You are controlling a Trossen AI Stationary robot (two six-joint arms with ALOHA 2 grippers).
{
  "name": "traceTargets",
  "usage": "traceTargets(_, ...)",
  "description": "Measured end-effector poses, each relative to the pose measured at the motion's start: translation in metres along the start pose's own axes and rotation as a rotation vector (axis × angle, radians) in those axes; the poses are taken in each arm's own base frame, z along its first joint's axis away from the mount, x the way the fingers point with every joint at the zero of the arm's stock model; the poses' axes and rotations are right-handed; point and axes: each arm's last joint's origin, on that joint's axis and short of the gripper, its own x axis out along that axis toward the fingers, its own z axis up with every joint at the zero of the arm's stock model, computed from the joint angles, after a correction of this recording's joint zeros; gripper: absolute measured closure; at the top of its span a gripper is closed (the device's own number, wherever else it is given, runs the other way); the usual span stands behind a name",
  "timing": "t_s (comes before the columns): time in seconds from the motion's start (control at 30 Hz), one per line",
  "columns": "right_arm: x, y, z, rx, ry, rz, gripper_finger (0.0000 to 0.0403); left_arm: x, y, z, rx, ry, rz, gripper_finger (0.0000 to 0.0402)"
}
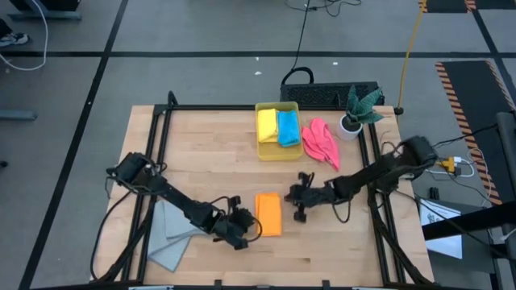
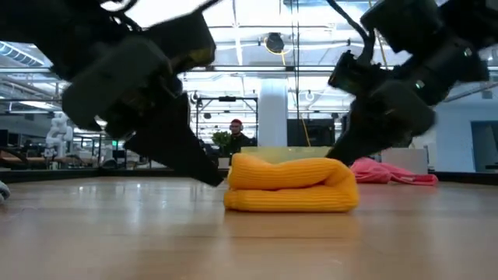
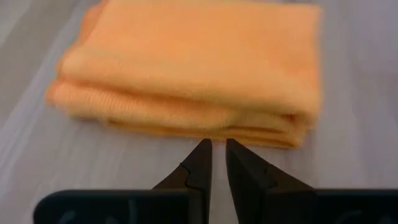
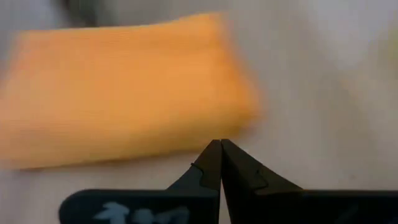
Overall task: Fold microfiber towels
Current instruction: Put the folded orange microfiber towel into the yellow bin
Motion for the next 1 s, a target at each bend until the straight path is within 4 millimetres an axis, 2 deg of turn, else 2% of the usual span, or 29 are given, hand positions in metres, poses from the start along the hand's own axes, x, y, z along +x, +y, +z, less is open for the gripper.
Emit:
traceTargets(0.1, -0.015, -0.007, 0.010, -0.018, -0.041, -0.093, 0.0403, -0.003, -0.005, 0.000, 0.005, -0.025, -0.003, 0.0350)
traceTargets(0.17, -0.025, -0.003, 0.013, -0.039, -0.066, -0.046, 0.0403, -0.003, -0.005, -0.001, 0.007, -0.026, 0.007, 0.0350)
traceTargets(0.3, -0.033, 0.024, 0.014, -0.152, -0.136, 0.177, 0.0403, -0.003, -0.005, 0.000, -0.003, -0.034, 0.004, 0.0350)
traceTargets(0.4, -0.030, 0.051, 0.010, -0.226, -0.249, 0.299, 0.0402, -0.002, -0.004, 0.001, -0.010, -0.034, 0.009, 0.0350)
traceTargets(0.5, -0.023, 0.070, 0.006, -0.216, -0.371, 0.374, 0.0391, -0.002, -0.003, 0.001, -0.019, -0.033, 0.011, 0.0350)
traceTargets(0.67, -0.008, 0.093, -0.002, -0.309, -0.357, 0.393, 0.0337, -0.001, -0.004, 0.002, -0.021, -0.045, 0.005, 0.0350)
traceTargets(0.77, 0.003, 0.107, 0.004, -0.398, -0.306, 0.376, 0.0289, -0.001, -0.003, 0.002, -0.021, -0.045, 0.005, 0.0350)
traceTargets(1.0, 0.014, 0.125, 0.019, -0.569, -0.149, 0.129, 0.0195, -0.001, -0.002, 0.002, -0.022, -0.042, 0.009, 0.0350)
